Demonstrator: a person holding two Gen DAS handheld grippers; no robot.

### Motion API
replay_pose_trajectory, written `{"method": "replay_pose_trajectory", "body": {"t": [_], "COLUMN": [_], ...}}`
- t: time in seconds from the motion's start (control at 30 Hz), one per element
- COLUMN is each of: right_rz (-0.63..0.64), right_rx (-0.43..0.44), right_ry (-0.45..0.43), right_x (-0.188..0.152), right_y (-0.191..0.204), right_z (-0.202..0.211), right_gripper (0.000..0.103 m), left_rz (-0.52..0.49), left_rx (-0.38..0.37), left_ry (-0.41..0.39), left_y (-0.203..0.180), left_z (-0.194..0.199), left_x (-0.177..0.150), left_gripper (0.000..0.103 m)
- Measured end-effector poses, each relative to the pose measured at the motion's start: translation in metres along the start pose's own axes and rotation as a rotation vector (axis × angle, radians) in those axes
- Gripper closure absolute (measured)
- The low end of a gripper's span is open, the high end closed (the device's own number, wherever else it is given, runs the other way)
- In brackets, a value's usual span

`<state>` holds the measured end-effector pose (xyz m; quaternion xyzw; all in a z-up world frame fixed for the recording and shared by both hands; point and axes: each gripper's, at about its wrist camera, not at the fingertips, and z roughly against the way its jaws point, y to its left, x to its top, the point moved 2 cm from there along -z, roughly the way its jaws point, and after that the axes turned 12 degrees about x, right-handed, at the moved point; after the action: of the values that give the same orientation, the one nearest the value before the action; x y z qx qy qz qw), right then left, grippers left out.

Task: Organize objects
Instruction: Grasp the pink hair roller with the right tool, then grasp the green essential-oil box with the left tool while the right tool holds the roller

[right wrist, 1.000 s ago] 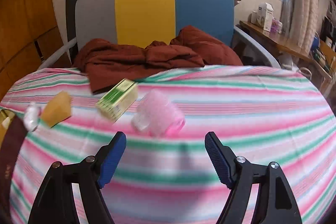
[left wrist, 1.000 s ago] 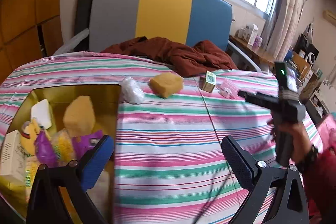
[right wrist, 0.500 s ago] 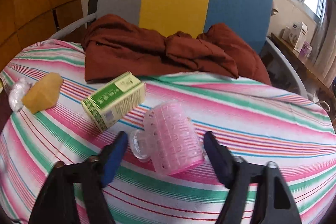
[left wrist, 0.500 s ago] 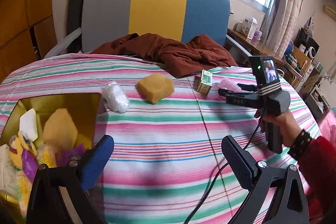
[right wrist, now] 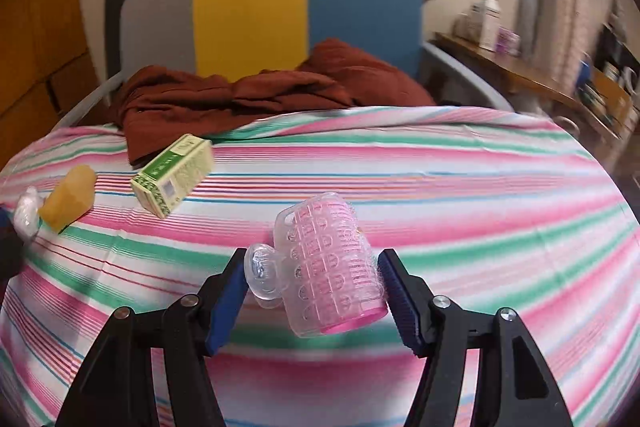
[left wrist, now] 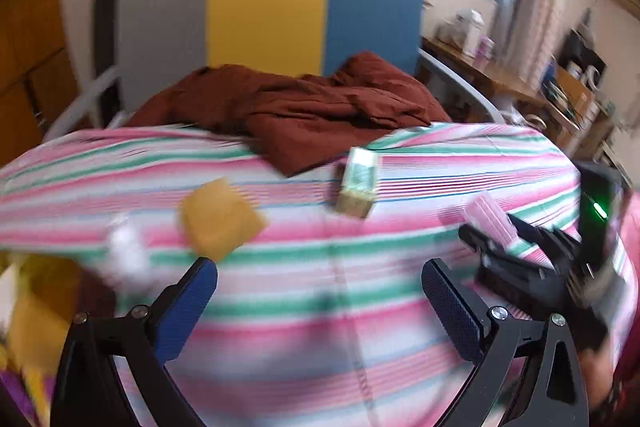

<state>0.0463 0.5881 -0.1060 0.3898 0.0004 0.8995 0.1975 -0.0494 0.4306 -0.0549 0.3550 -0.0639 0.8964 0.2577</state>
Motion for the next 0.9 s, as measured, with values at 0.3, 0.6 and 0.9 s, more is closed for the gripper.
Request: {"method": "replay_pose_trajectory", "body": {"t": [0.3, 0.6, 0.9], "right_rz": [-0.027, -0.047, -0.036], "right_rx": [-0.023, -0.025, -0.049], "right_ry": [-0.034, -0.043, -0.109], "right_x": [-0.002, -0.006, -0.006], "right_y": [-0.006, -0.01, -0.007], "right_z": [0.004, 0.004, 0.017], "right_gripper": [0.037, 0.037, 0.037], "left_rz": [-0.136, -0.182, -0.229], "left_rx": [0.048, 0.043, 0.065], "left_ry": [-0.032, 0.003, -0.221], "left_y": [-0.06, -0.068, -0.075], "left_z": [-0.073, -0.108, -0.059], "left_x": [0.038, 0.034, 0.021], "left_gripper": [0.008, 0.072, 0.072]}}
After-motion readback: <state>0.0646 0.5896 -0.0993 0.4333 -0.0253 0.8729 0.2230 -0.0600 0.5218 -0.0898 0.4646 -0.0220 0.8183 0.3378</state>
